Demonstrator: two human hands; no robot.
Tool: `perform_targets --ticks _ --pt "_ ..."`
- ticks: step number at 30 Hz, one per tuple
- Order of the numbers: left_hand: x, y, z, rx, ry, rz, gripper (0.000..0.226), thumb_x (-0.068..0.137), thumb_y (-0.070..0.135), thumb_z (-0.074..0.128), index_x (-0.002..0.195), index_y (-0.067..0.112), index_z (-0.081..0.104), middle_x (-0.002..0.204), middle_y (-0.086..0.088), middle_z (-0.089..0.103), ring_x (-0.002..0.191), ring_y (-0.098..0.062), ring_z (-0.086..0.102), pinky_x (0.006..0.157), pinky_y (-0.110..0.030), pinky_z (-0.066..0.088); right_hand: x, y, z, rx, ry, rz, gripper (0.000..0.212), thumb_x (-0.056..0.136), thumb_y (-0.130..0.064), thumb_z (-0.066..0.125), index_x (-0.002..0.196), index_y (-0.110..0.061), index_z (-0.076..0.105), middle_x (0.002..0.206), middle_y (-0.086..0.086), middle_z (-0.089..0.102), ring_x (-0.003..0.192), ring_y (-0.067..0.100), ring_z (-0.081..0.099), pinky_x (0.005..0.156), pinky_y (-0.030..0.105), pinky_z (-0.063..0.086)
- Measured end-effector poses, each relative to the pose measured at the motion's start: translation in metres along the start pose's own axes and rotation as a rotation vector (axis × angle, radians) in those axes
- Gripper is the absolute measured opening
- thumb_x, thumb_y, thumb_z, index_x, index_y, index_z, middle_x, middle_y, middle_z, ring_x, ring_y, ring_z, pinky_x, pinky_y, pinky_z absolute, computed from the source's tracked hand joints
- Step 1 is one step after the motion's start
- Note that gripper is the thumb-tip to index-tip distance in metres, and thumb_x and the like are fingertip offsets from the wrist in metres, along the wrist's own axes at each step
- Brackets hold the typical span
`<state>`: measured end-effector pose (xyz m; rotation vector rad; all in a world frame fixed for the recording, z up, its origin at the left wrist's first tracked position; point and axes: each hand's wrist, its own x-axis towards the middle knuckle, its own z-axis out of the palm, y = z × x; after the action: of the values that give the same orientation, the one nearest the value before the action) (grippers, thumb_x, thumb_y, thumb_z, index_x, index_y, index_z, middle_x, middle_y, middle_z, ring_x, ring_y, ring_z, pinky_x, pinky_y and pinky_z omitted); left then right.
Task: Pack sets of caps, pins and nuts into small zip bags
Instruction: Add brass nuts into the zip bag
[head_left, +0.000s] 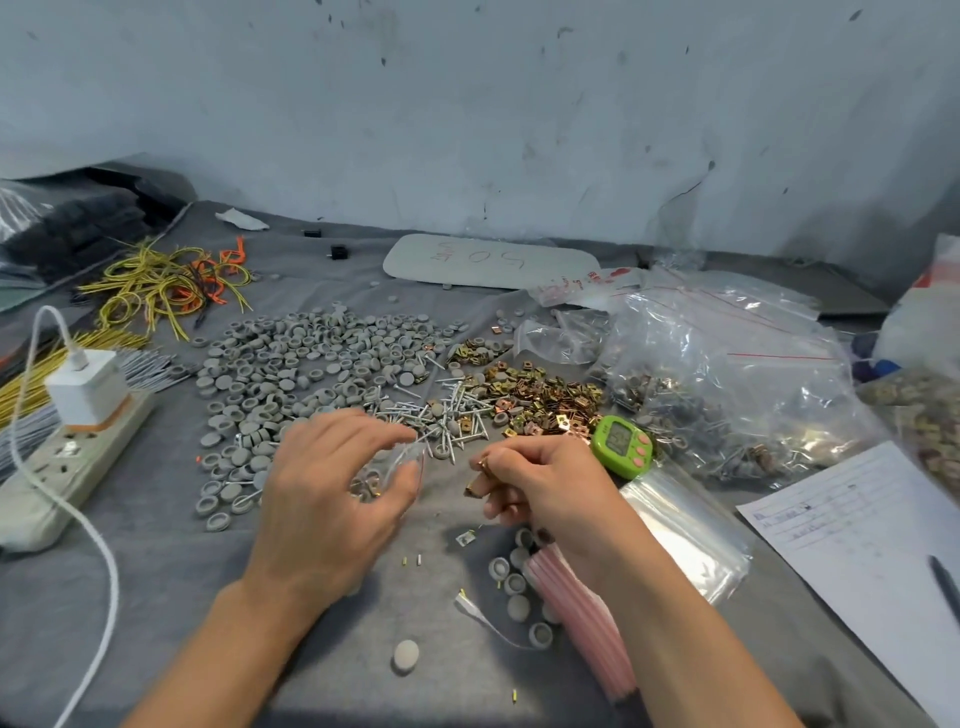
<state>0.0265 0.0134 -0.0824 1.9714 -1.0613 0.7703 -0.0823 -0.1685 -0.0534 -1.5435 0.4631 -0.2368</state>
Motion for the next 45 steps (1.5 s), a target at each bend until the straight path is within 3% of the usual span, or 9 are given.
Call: perform_targets --ticks 4,12,16,25,29,34,38,42,45 --pt "0.004 0.038 0.012 -0.138 -0.138 -0.131 0.034 0.086 0.047 0.066 0.118 0.039 0.071 0.109 0.028 0.062 0.098 0.009 0.056 0.09 -0.007 0.038 -0.004 0.001 0.0 0.043 -0.024 -0.004 0.024 0.104 -0.001 0.054 0.098 -0.005 0.077 0.073 0.012 0.074 0.057 0.017 0.066 0.053 0.024 0.052" --pt "-0.005 0.061 0.049 -0.381 -0.245 -0.309 0.038 0.08 0.011 0.086 0.106 0.038 0.079 0.1 0.032 0.067 0.09 0.007 0.064 0.08 -0.003 0.04 -0.005 0.011 -0.021 -0.158 -0.006 -0.015 0.031 0.098 -0.005 0.055 0.092 -0.018 0.082 0.084 0.024 0.075 0.067 0.032 0.067 0.066 0.043 0.055" --pt "-0.008 0.061 0.05 -0.302 -0.223 -0.303 0.03 0.08 0.018 0.087 0.103 0.035 0.079 0.092 0.028 0.068 0.087 0.002 0.065 0.077 -0.004 0.042 -0.004 0.012 -0.03 -0.194 0.044 0.016 0.02 0.091 -0.014 0.065 0.093 -0.024 0.082 0.076 0.01 0.077 0.06 0.02 0.066 0.061 0.035 0.053" --pt "-0.01 0.063 0.046 -0.342 -0.195 -0.282 0.037 0.072 0.015 0.09 0.101 0.035 0.08 0.092 0.026 0.071 0.084 0.0 0.067 0.076 -0.005 0.043 -0.008 0.008 -0.03 -0.157 -0.058 -0.01 0.016 0.092 -0.013 0.07 0.089 -0.021 0.083 0.071 0.014 0.073 0.058 0.018 0.06 0.055 0.026 0.049" --pt "-0.01 0.062 0.048 -0.334 -0.136 -0.37 0.04 0.072 0.016 0.091 0.102 0.039 0.079 0.092 0.028 0.07 0.078 0.002 0.066 0.072 -0.003 0.044 -0.004 0.003 -0.025 -0.268 0.071 -0.002 0.02 0.09 -0.01 0.069 0.085 -0.025 0.083 0.074 0.009 0.077 0.057 0.016 0.065 0.052 0.026 0.048" --pt "-0.008 0.06 0.051 -0.207 -0.182 -0.425 0.021 0.082 0.019 0.083 0.094 0.036 0.079 0.08 0.031 0.066 0.085 0.012 0.062 0.076 -0.002 0.043 0.016 -0.009 -0.031 0.194 0.356 -0.017 0.022 0.105 -0.013 0.056 0.122 -0.016 0.071 0.097 -0.006 0.08 0.092 0.014 0.078 0.076 0.029 0.062" --pt "-0.005 0.063 0.052 -0.069 -0.315 -0.444 0.012 0.085 0.043 0.074 0.074 0.041 0.071 0.068 0.029 0.06 0.069 0.009 0.058 0.066 -0.014 0.043 0.02 -0.006 -0.039 -0.381 0.598 -0.154 0.025 0.103 -0.02 0.058 0.117 -0.028 0.076 0.097 -0.018 0.077 0.097 0.004 0.071 0.097 0.04 0.058" --pt "-0.004 0.063 0.057 0.096 -0.451 -0.428 0.048 0.096 0.064 0.049 0.064 0.029 0.058 0.061 0.018 0.054 0.062 0.003 0.05 0.056 -0.023 0.031 0.018 -0.003 -0.041 -0.685 0.604 -0.092 0.022 0.093 -0.017 0.068 0.087 -0.034 0.081 0.095 -0.016 0.076 0.096 0.011 0.069 0.103 0.045 0.053" --pt "-0.004 0.064 0.058 -0.039 -0.553 -0.352 0.034 0.099 0.06 0.037 0.09 0.038 0.061 0.105 0.025 0.062 0.107 -0.004 0.056 0.089 -0.028 0.044 0.019 0.0 -0.041 -1.034 0.531 -0.003 0.019 0.089 -0.021 0.068 0.082 -0.034 0.078 0.1 -0.014 0.076 0.105 0.019 0.065 0.106 0.04 0.036"
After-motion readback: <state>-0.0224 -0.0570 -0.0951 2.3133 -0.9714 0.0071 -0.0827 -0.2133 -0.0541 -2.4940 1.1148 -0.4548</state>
